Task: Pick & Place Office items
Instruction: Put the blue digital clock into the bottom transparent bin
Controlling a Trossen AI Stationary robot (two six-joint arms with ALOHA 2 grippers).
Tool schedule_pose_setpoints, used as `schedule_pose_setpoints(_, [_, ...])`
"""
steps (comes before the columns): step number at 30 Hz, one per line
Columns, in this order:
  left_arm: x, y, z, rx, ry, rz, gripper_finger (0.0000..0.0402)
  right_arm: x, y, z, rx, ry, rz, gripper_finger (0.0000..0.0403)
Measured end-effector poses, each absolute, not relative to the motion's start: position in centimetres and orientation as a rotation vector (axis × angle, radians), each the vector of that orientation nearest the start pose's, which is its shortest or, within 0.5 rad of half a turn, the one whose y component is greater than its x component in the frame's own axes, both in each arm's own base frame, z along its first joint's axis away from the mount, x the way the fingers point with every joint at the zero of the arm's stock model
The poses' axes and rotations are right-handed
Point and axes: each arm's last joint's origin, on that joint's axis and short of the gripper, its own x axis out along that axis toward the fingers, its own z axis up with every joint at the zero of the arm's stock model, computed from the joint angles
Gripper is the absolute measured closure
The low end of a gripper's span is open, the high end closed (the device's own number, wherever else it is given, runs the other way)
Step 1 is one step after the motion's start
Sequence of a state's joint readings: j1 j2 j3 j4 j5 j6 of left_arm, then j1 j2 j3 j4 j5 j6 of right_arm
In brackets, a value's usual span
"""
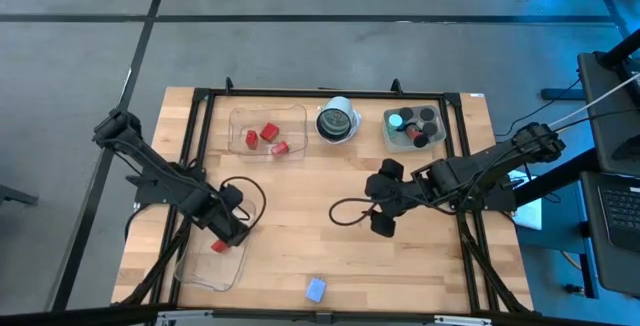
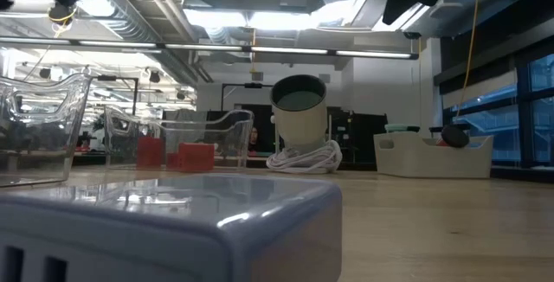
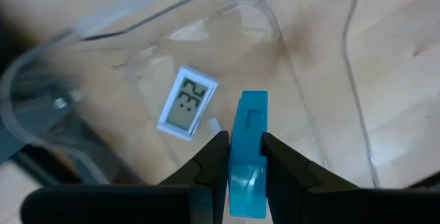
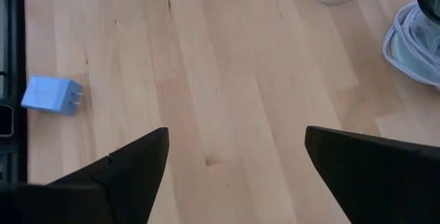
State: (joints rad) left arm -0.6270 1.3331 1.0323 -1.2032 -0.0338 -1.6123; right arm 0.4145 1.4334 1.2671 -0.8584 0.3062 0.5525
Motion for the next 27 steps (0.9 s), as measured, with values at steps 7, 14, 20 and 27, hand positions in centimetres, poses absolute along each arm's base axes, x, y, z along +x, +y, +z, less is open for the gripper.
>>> schedule_pose_setpoints(7, [17.5,-12.6,21.7,-0.817,1.365,0.689,0.0332,26.4,10.7,30.2,0.188,0.940,-0.186,0.0061])
schedule_pose_setpoints(14, [17.0,-12.2,19.7,-0.808,1.372,0.700,0.0332,26.5,10.6,30.3,0.179,0.924,-0.207,0.0061])
schedule_pose_setpoints(20, [17.0,-12.2,19.2,-0.819,1.371,0.689,0.0332,26.5,10.5,30.3,0.164,0.906,-0.238,0.0061])
schedule_pose_setpoints(27, [17.0,-12.2,19.2,-0.816,1.365,0.691,0.0325,26.5,10.5,30.3,0.157,0.899,-0.249,0.0061])
